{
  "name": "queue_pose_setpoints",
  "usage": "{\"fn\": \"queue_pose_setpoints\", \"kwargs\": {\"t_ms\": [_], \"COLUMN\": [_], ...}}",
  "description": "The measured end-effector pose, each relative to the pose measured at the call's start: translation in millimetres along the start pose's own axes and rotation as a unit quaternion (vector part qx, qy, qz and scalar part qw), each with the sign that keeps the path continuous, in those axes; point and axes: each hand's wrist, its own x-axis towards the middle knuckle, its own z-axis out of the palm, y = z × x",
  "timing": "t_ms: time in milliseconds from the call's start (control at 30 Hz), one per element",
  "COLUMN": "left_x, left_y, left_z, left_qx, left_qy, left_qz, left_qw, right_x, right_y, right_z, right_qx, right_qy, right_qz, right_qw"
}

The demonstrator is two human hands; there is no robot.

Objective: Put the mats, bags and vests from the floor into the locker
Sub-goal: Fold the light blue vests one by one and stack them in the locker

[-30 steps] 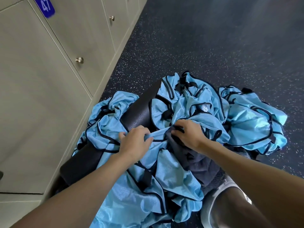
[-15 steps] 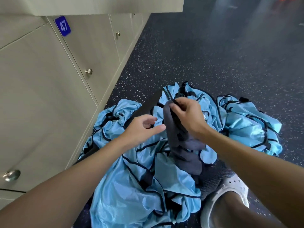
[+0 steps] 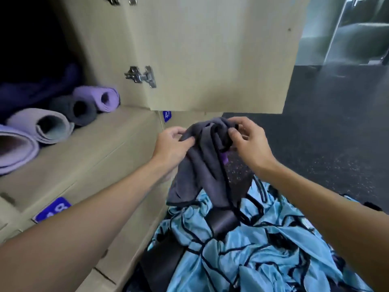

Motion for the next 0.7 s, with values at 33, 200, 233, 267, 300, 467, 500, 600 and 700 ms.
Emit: {"fn": "queue_pose_setpoints", "kwargs": {"t_ms": [33, 200, 233, 267, 300, 467, 500, 600, 700], "left_x": [6.9, 31.7, 34.5, 36.1, 37.0, 36.9, 36.7, 36.8, 41.8], "left_y": [12.0, 58.7, 64.2, 69.6, 74.5, 92.4, 92.9, 88.8, 73.0], "left_z": [-12.7, -68.9, -78.2, -86.8, -95.8, -140.1, -149.0, -178.2, -210.4], "left_qx": [-0.002, -0.022, -0.024, -0.021, -0.020, -0.023, -0.007, 0.033, 0.122], "left_qy": [0.028, 0.142, 0.154, 0.162, 0.167, 0.168, 0.172, 0.187, 0.244], "left_qz": [0.008, 0.045, 0.053, 0.059, 0.063, 0.058, 0.058, 0.062, 0.072], "left_qw": [1.000, 0.989, 0.986, 0.985, 0.984, 0.984, 0.983, 0.980, 0.959], "right_x": [7.5, 35.1, 39.0, 43.7, 48.6, 72.5, 76.9, 89.3, 103.1], "right_y": [-12.2, -57.2, -63.9, -69.2, -74.0, -94.6, -98.0, -103.1, -100.8], "right_z": [10.9, 69.6, 82.0, 93.9, 105.8, 162.2, 173.4, 204.8, 232.5], "right_qx": [0.016, -0.004, -0.010, -0.001, 0.015, 0.066, 0.068, 0.073, 0.072], "right_qy": [-0.045, -0.259, -0.262, -0.251, -0.234, -0.184, -0.183, -0.205, -0.215], "right_qz": [-0.007, -0.078, -0.096, -0.112, -0.128, -0.167, -0.176, -0.193, -0.203], "right_qw": [0.999, 0.963, 0.960, 0.961, 0.964, 0.966, 0.965, 0.957, 0.953]}}
